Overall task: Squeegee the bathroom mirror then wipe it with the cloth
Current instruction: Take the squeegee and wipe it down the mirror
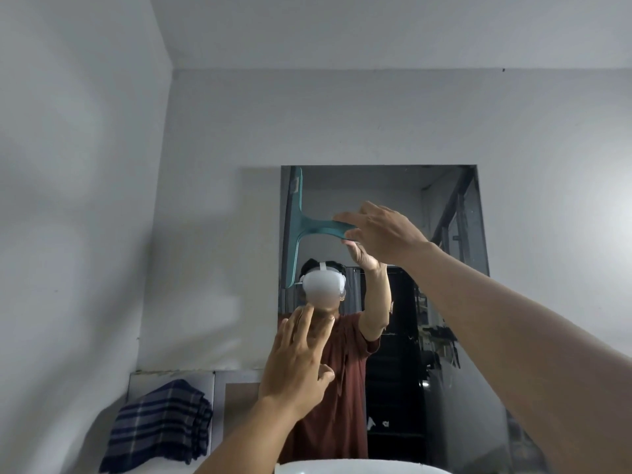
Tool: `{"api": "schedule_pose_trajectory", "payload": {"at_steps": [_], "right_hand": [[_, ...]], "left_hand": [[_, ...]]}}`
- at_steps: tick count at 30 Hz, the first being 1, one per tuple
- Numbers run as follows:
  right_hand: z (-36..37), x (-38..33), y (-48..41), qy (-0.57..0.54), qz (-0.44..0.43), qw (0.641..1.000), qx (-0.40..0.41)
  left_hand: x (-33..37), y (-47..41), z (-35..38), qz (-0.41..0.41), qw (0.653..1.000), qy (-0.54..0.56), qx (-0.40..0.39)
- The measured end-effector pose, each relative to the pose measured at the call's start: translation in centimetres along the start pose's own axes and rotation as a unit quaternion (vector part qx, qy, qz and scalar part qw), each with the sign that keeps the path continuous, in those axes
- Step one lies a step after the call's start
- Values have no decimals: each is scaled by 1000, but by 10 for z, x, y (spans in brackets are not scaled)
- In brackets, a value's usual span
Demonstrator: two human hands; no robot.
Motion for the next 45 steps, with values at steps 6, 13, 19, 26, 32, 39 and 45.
{"api": "schedule_pose_trajectory", "payload": {"at_steps": [6,13,19,26,32,39,45], "right_hand": [[-15,13,7,21,16,1000,17],[-35,34,34,41,44,998,21],[-55,62,66,49,78,995,31],[-66,85,92,70,116,990,44],[-71,105,112,96,154,982,46],[-76,114,118,92,177,978,58],[-76,117,132,67,238,966,81]], "left_hand": [[-1,0,0,-3,1000,-1,-2],[-1,0,0,-4,1000,-2,6],[0,1,-3,-9,1000,-2,4],[0,0,-3,-15,1000,-7,-8],[0,0,-3,-19,1000,-9,-18],[0,0,-5,-21,999,1,-26],[1,0,-6,-21,999,13,-20]]}}
Point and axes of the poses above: each hand's wrist, its own y-axis away from the middle knuckle, its own z-axis out of the palm, x = y × z, the point moved 6 cm from there along -y, towards the middle knuckle, and after that the axes turned 13 degrees about -y, right-handed, at the moved point
